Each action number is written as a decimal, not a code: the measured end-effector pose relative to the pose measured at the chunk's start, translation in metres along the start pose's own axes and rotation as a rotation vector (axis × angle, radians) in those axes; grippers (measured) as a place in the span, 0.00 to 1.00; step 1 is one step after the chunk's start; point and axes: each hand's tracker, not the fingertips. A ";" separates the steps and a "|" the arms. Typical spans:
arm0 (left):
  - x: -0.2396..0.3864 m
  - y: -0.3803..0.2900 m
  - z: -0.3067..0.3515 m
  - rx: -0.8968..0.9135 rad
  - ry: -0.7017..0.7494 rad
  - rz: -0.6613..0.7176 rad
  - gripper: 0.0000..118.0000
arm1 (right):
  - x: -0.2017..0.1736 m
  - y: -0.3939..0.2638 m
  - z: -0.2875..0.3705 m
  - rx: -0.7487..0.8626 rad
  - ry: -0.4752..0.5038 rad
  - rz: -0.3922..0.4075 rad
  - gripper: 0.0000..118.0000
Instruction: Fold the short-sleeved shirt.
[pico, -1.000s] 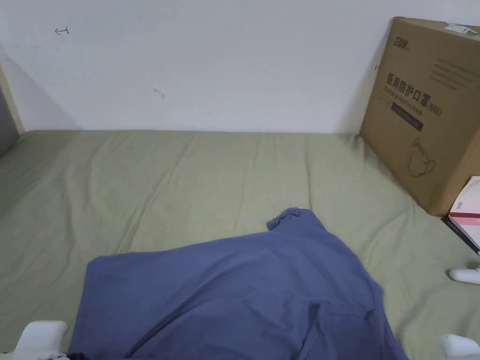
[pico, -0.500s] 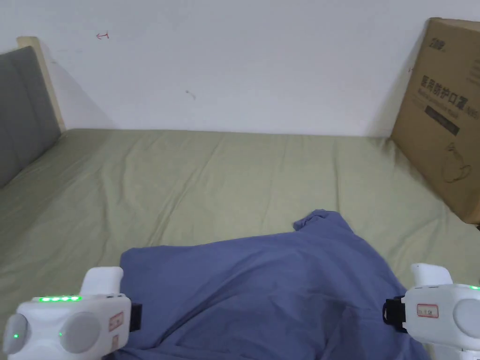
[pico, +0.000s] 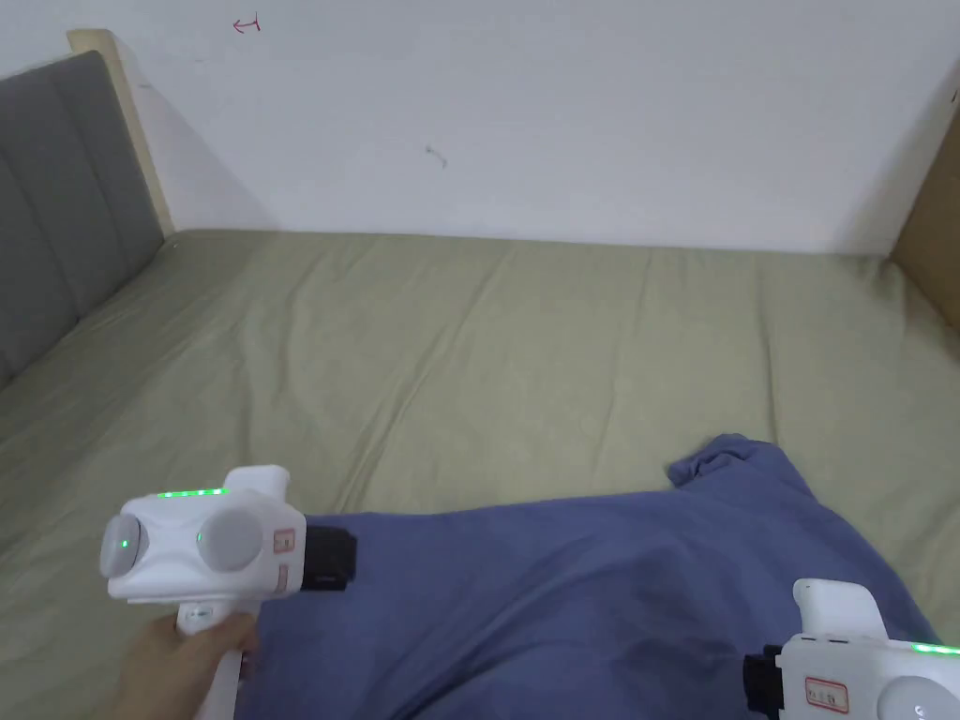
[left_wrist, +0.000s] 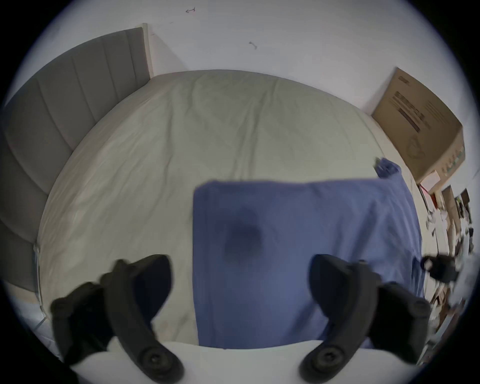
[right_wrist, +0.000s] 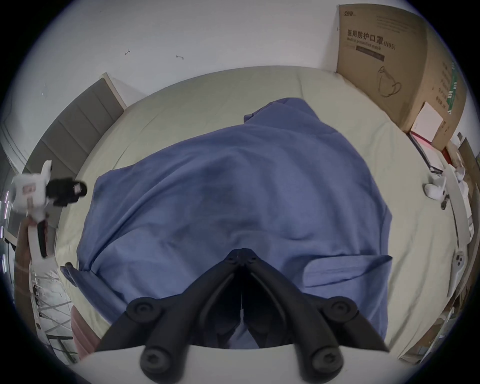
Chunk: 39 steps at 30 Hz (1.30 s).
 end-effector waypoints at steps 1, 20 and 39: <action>-0.006 0.011 -0.012 -0.012 0.003 0.034 0.85 | -0.001 0.000 -0.005 -0.007 0.001 -0.001 0.00; -0.007 0.027 -0.051 -0.022 0.096 0.034 0.00 | 0.039 0.032 -0.016 -0.032 0.024 -0.045 0.00; 0.008 0.040 0.000 0.065 0.083 -0.095 0.00 | 0.113 0.172 -0.125 -0.155 -0.147 -0.033 0.62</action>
